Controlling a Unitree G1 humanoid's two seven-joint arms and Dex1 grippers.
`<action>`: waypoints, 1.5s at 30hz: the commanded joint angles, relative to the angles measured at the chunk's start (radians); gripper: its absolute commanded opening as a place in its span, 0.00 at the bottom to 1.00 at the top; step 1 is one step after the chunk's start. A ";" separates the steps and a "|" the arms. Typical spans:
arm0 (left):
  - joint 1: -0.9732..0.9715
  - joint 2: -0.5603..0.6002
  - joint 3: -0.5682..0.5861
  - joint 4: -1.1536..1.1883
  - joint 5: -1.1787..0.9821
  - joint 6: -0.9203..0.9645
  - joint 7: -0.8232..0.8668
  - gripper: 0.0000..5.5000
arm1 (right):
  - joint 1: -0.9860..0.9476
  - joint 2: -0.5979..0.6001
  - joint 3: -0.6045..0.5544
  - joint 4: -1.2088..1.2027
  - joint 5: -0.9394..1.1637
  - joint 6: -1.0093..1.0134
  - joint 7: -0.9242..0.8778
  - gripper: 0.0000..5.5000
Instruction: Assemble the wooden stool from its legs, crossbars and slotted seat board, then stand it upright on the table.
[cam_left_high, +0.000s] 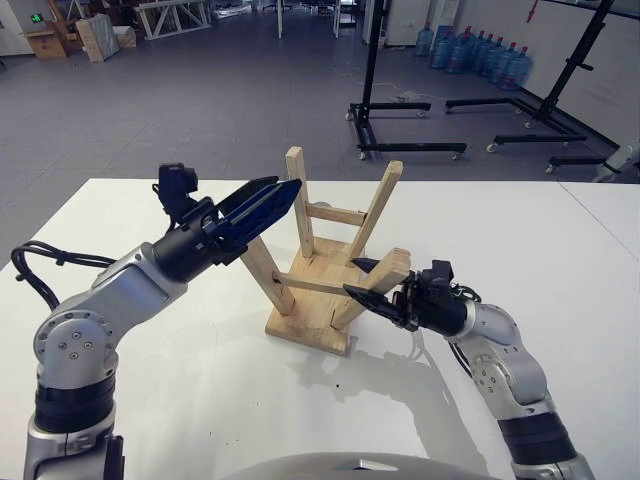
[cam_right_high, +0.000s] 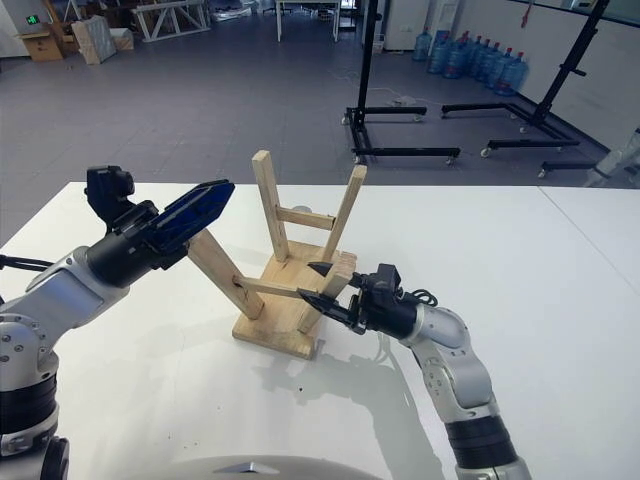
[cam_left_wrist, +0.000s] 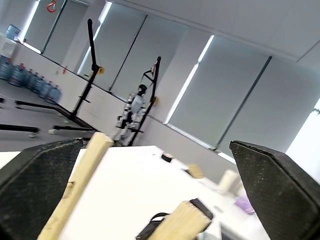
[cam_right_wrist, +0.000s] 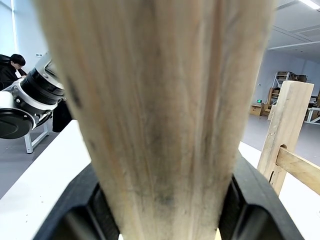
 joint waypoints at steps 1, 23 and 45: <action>-0.077 0.029 0.023 0.050 0.128 -0.027 0.063 0.98 | -0.023 0.013 0.011 -0.005 -0.024 0.017 -0.033 0.37; -0.317 0.231 -0.504 0.079 1.479 -0.272 -0.098 0.98 | -0.186 0.183 0.144 0.049 -0.253 0.126 -0.359 0.37; -0.012 -0.100 -0.593 0.481 1.744 -0.616 -0.066 0.98 | -0.202 0.185 0.183 0.091 -0.292 0.164 -0.378 0.37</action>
